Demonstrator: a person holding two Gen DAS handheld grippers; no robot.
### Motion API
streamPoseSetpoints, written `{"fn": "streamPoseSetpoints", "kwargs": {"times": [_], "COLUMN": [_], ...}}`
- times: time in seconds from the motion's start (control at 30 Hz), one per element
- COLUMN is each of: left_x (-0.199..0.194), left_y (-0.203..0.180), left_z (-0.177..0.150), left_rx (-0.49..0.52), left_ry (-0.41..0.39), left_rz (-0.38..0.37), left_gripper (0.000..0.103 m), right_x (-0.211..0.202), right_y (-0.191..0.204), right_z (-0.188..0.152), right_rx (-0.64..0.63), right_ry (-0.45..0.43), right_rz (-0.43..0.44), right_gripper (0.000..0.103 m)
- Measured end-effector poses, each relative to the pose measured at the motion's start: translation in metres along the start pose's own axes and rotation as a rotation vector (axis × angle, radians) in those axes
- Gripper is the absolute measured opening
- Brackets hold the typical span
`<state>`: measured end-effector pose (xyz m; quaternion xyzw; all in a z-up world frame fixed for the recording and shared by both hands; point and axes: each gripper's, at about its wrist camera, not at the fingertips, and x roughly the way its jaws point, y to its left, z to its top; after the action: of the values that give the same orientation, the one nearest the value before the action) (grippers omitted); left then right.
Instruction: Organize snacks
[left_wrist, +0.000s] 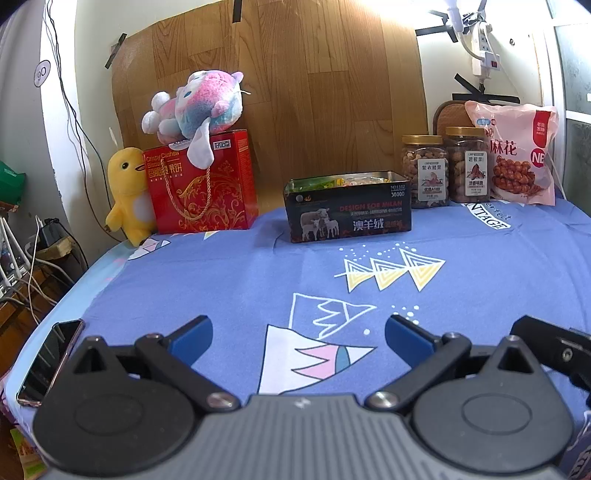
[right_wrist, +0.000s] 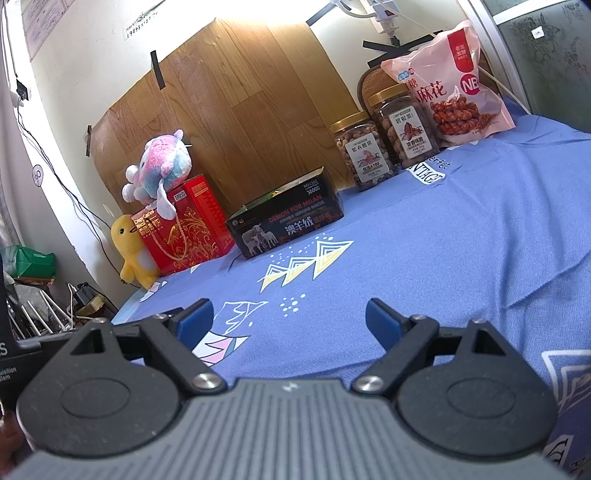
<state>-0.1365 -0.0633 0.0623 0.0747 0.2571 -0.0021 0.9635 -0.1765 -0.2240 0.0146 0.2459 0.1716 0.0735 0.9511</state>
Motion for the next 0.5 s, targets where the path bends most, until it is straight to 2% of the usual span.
{"fn": "streamPoseSetpoints", "kwargs": {"times": [0.5], "left_x": [0.0004], "left_y": [0.0004], "left_z": [0.0003], "left_rx": [0.001], "left_ry": [0.0], "left_rz": [-0.001], "left_gripper": [0.103], "right_x": [-0.0005], "right_y": [0.0008], "right_z": [-0.0008], "right_rx": [0.002], "right_ry": [-0.002], "right_rz": [-0.003], "right_gripper": [0.092]}}
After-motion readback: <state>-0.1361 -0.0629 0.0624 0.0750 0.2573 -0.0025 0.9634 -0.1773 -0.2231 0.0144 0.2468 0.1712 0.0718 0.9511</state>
